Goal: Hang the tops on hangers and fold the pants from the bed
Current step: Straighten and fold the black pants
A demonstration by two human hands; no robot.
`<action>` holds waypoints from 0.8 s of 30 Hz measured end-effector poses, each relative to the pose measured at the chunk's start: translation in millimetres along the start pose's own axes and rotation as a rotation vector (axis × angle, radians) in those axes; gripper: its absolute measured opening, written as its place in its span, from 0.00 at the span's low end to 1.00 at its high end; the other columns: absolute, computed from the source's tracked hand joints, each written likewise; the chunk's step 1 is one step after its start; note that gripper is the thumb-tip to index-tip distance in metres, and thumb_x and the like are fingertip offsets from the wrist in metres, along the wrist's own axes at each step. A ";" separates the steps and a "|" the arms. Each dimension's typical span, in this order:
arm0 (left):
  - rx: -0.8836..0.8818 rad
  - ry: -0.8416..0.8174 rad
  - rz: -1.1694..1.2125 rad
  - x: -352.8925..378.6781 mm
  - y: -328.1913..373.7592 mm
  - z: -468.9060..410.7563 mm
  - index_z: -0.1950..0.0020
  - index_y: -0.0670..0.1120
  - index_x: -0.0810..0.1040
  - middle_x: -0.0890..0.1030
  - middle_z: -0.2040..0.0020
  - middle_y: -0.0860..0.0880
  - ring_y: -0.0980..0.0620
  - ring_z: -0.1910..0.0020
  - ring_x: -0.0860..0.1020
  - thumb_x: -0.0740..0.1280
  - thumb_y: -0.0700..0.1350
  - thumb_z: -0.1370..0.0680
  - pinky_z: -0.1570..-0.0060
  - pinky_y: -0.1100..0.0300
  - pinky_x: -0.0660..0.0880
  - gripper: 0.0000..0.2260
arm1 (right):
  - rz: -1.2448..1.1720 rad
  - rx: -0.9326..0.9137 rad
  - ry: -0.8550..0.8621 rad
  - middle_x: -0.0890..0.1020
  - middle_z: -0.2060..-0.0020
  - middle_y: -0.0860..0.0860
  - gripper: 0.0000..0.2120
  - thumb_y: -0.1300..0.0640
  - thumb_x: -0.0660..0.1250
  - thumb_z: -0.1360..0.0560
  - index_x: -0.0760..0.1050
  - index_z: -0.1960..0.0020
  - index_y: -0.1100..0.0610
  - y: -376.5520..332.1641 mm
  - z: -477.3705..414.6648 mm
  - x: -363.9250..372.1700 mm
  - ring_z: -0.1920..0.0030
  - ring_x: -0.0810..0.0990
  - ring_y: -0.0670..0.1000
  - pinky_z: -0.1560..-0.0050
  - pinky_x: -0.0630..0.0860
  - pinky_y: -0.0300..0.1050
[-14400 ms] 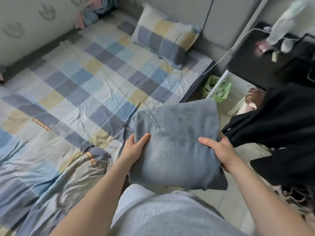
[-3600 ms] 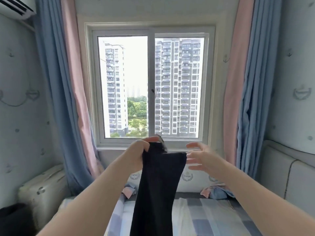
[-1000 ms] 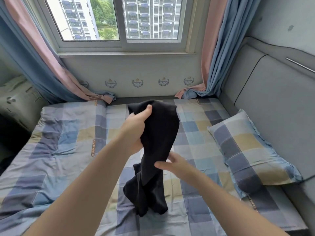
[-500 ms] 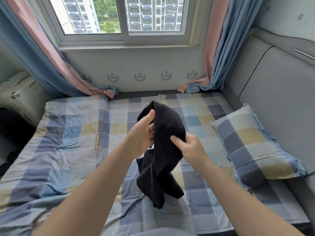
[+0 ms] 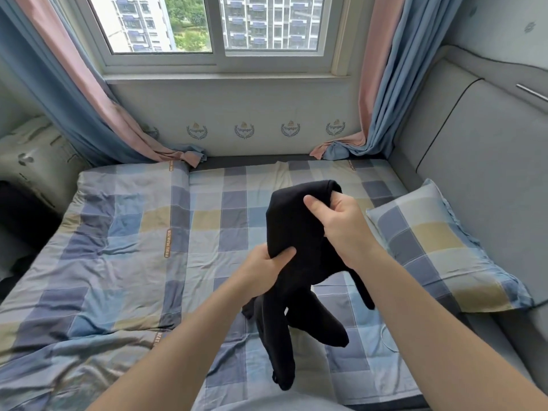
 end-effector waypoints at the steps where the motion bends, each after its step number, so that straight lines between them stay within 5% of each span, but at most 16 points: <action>1: 0.004 -0.001 0.022 0.2 0.4 1.0 0.36 0.48 0.79 0.84 0.44 0.50 0.53 0.46 0.83 0.62 0.52 0.17 0.47 0.61 0.79 0.14 | 0.002 0.026 -0.019 0.87 0.50 0.49 0.08 0.54 0.65 0.19 0.82 0.44 0.53 1.3 -0.6 -0.9 0.46 0.84 0.50 0.40 0.80 0.56; 5: 0.049 0.040 0.154 -4.3 5.1 3.1 0.37 0.48 0.80 0.85 0.45 0.50 0.51 0.45 0.83 0.63 0.51 0.17 0.43 0.56 0.79 0.13 | -0.005 0.137 -0.191 0.86 0.45 0.50 0.12 0.53 0.62 0.17 0.78 0.37 0.53 12.4 2.6 -4.0 0.42 0.83 0.51 0.36 0.77 0.56; 9: 0.104 0.071 0.345 -15.7 17.9 3.6 0.38 0.48 0.81 0.86 0.45 0.49 0.51 0.44 0.83 0.64 0.48 0.17 0.44 0.55 0.79 0.11 | 0.021 0.168 -0.274 0.85 0.43 0.45 0.15 0.45 0.61 0.17 0.77 0.35 0.49 29.8 14.0 -9.1 0.40 0.82 0.47 0.43 0.79 0.44; 12: 0.120 0.075 0.407 -21.7 25.9 4.9 0.41 0.49 0.81 0.86 0.47 0.49 0.51 0.47 0.84 0.65 0.50 0.18 0.51 0.57 0.81 0.10 | -0.016 0.208 -0.372 0.83 0.41 0.44 0.22 0.37 0.66 0.23 0.77 0.34 0.47 48.9 30.0 -7.5 0.39 0.81 0.44 0.45 0.77 0.34; 14: 0.115 0.092 0.446 -24.5 30.8 5.3 0.42 0.49 0.81 0.87 0.49 0.50 0.51 0.49 0.85 0.67 0.52 0.19 0.51 0.56 0.81 0.10 | 0.025 0.296 -0.426 0.84 0.42 0.43 0.23 0.36 0.71 0.28 0.77 0.37 0.44 67.8 39.7 -4.0 0.40 0.82 0.43 0.42 0.79 0.38; 17: 0.097 0.105 0.500 -30.9 38.8 4.8 0.41 0.48 0.80 0.86 0.48 0.50 0.51 0.48 0.85 0.68 0.53 0.20 0.51 0.56 0.81 0.12 | 0.171 0.435 -0.488 0.84 0.45 0.39 0.18 0.40 0.74 0.30 0.80 0.42 0.40 100.2 51.5 2.0 0.44 0.83 0.40 0.40 0.76 0.42; 20: 0.104 0.106 0.501 -39.4 45.7 3.1 0.39 0.47 0.80 0.86 0.45 0.48 0.49 0.45 0.84 0.68 0.53 0.20 0.45 0.52 0.80 0.14 | 0.214 0.460 -0.441 0.85 0.47 0.37 0.08 0.48 0.70 0.22 0.80 0.44 0.40 115.1 57.3 5.4 0.46 0.83 0.39 0.50 0.76 0.32; 24: 0.091 0.078 0.478 -48.5 43.8 -0.3 0.35 0.45 0.78 0.84 0.41 0.47 0.47 0.40 0.82 0.70 0.54 0.22 0.36 0.47 0.76 0.19 | 0.225 0.406 -0.299 0.85 0.58 0.35 0.08 0.53 0.64 0.18 0.79 0.49 0.41 105.7 54.0 2.0 0.57 0.83 0.37 0.62 0.74 0.28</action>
Point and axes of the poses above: each hand's wrist, its own z-axis away from the middle knuckle, its own x-axis out of the palm, y = z × x, the point moved 2 cm from there along -z, towards the middle knuckle
